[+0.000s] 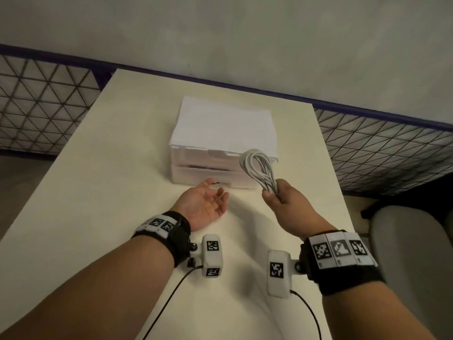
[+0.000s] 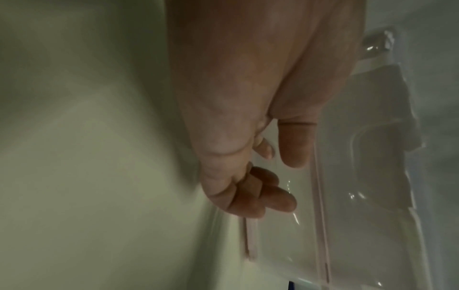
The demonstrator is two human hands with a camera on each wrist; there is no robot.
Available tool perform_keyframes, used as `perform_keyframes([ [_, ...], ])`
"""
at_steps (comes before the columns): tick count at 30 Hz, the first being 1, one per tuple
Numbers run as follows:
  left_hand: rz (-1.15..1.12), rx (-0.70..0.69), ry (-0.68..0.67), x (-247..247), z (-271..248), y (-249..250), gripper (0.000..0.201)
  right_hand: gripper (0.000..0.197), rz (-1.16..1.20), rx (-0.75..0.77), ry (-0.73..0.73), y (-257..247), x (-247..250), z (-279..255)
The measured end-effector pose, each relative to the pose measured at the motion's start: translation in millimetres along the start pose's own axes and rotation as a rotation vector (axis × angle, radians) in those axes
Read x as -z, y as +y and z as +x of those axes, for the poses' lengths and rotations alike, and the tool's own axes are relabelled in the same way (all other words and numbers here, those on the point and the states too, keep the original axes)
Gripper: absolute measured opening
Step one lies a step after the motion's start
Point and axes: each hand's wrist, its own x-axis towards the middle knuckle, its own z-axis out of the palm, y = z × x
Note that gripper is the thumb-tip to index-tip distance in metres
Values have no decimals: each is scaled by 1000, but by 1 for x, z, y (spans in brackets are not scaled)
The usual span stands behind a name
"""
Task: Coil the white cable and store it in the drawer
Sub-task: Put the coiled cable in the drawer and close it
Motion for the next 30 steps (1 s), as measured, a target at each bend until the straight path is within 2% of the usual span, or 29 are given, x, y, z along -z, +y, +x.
perform_keyframes([
  [8, 99, 32, -50, 27, -32, -20, 51, 15, -400, 90, -55, -26, 13, 14],
  [11, 78, 48, -132, 36, -46, -29, 47, 11, -492, 120, -119, -37, -2, 26],
  [18, 66, 91, -227, 42, -67, -37, 54, 25, -646, 114, -255, -41, -53, 65],
  [22, 109, 119, -240, 48, -67, -35, 57, 28, -693, 51, -333, -39, -64, 81],
  [27, 129, 114, -253, 50, -68, -33, 56, 31, -670, 96, -403, -39, -65, 87],
  [30, 117, 116, -255, 47, -67, -33, 55, 32, -647, 109, -388, -38, -72, 87],
])
